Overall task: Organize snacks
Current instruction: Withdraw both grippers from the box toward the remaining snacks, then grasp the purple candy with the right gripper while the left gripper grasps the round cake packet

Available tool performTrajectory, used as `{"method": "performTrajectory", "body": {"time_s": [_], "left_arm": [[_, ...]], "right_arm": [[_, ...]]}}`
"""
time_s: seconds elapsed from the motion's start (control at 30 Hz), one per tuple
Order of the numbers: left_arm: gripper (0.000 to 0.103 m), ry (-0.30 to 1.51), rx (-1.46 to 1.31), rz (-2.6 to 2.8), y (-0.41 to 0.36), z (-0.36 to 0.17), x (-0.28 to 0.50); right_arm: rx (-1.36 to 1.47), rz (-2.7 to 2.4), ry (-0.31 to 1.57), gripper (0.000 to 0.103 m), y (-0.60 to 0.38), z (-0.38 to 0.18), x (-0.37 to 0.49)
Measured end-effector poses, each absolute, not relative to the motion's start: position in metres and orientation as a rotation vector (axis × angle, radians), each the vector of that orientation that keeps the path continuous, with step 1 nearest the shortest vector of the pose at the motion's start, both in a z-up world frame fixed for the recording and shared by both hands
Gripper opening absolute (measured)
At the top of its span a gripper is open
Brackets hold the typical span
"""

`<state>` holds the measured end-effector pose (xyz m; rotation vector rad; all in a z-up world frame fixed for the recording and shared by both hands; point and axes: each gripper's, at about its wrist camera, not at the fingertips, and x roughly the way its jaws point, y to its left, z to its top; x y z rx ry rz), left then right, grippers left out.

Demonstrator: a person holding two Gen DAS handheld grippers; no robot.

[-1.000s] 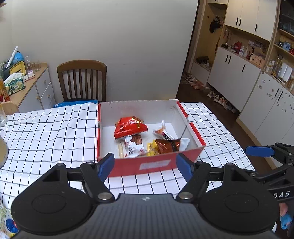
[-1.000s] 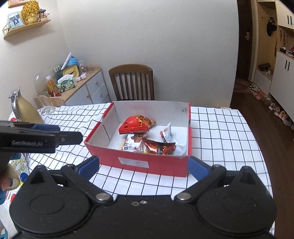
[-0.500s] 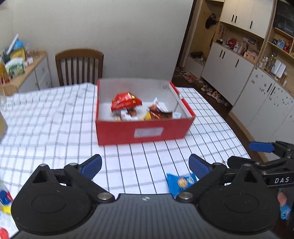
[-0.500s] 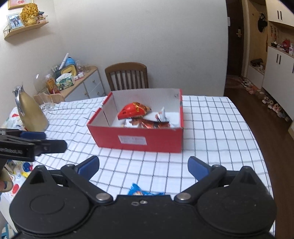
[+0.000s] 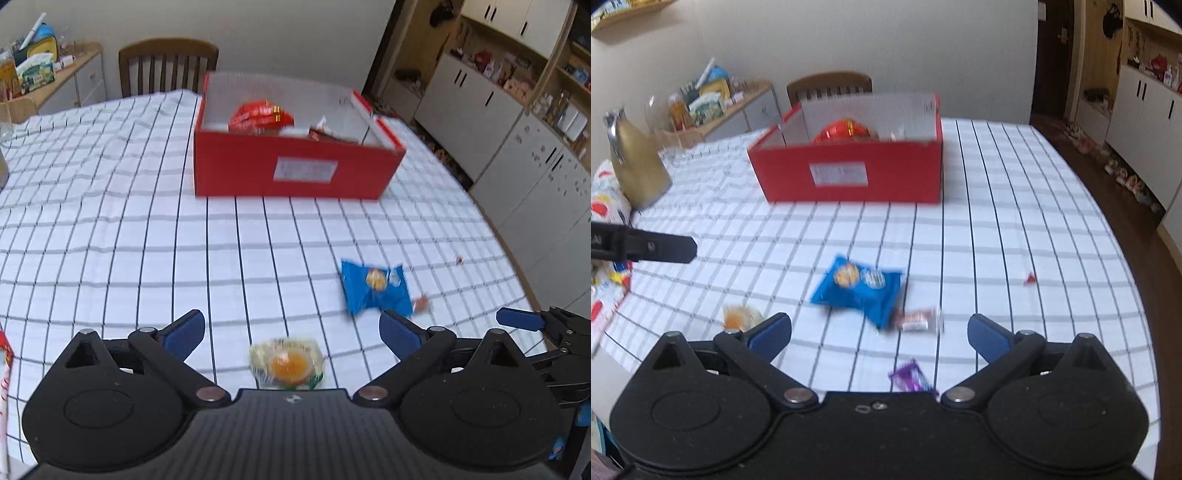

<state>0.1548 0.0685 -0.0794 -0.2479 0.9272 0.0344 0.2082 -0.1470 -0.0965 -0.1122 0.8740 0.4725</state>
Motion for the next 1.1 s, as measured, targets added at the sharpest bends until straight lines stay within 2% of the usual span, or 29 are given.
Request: {"method": "performTrajectory", "body": {"time_s": [0.3, 0.5, 0.8, 0.97, 1.03, 1.1], "left_arm": [[0.101, 0.976, -0.194, 0.036, 0.054, -0.119, 0.155], [0.101, 1.020, -0.182, 0.025, 0.048, -0.140, 0.158], [0.100, 1.044, -0.151, 0.034, 0.047, -0.156, 0.163], [0.100, 1.036, -0.155, 0.032, 0.049, -0.157, 0.165], [0.093, 1.031, -0.179, 0.019, 0.052, -0.156, 0.166], [0.079, 1.032, -0.186, 0.003, 0.052, -0.155, 0.167]], "right_arm": [[-0.178, 0.464, 0.940, 0.094, -0.150, -0.141, 0.200], [-0.195, 0.455, 0.967, 0.086, -0.153, -0.157, 0.207], [-0.274, 0.499, 0.971, 0.070, -0.148, -0.166, 0.216], [-0.301, 0.539, 0.984, 0.054, -0.145, -0.170, 0.219], [-0.309, 0.540, 0.981, 0.051, -0.145, -0.170, 0.220], [-0.312, 0.539, 0.977, 0.047, -0.146, -0.170, 0.221]]}}
